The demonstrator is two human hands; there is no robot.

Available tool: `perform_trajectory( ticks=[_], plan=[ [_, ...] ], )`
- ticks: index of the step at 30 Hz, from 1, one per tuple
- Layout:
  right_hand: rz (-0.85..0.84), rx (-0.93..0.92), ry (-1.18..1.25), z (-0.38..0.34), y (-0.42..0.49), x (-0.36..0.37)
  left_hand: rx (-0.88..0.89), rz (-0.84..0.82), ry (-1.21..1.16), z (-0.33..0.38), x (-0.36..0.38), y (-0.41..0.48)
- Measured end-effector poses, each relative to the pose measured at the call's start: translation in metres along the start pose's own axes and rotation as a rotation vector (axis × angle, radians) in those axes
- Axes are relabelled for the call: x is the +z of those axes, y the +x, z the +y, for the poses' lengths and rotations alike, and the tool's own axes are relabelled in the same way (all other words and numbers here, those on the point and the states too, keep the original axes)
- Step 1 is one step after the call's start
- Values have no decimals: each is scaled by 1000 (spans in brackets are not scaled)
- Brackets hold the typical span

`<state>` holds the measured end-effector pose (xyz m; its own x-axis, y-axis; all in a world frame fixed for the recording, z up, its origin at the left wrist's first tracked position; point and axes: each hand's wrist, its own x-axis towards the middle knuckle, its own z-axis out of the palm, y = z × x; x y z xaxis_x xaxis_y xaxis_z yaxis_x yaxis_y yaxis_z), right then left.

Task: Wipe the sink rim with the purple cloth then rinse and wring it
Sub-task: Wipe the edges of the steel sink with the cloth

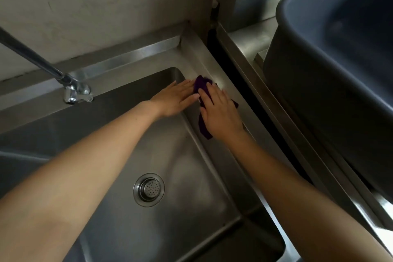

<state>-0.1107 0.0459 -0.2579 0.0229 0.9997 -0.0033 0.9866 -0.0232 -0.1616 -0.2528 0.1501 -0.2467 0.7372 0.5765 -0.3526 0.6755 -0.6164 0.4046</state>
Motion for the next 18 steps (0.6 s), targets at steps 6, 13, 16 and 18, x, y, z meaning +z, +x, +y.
perform_trajectory(
  ticks=[6, 13, 16, 18],
  plan=[
    [-128, 35, 219, 3, -53, -12, -32, 185, -380, 46, 36, -11],
    [-211, 112, 387, 10, -104, -41, -47, 460, -546, 87, 68, -38],
    [-138, 162, 329, 3, -124, -34, -58, 466, -536, 103, 81, -51],
    [-91, 159, 346, 0, -132, -29, -118, 429, -621, 107, 85, -56]
  ],
)
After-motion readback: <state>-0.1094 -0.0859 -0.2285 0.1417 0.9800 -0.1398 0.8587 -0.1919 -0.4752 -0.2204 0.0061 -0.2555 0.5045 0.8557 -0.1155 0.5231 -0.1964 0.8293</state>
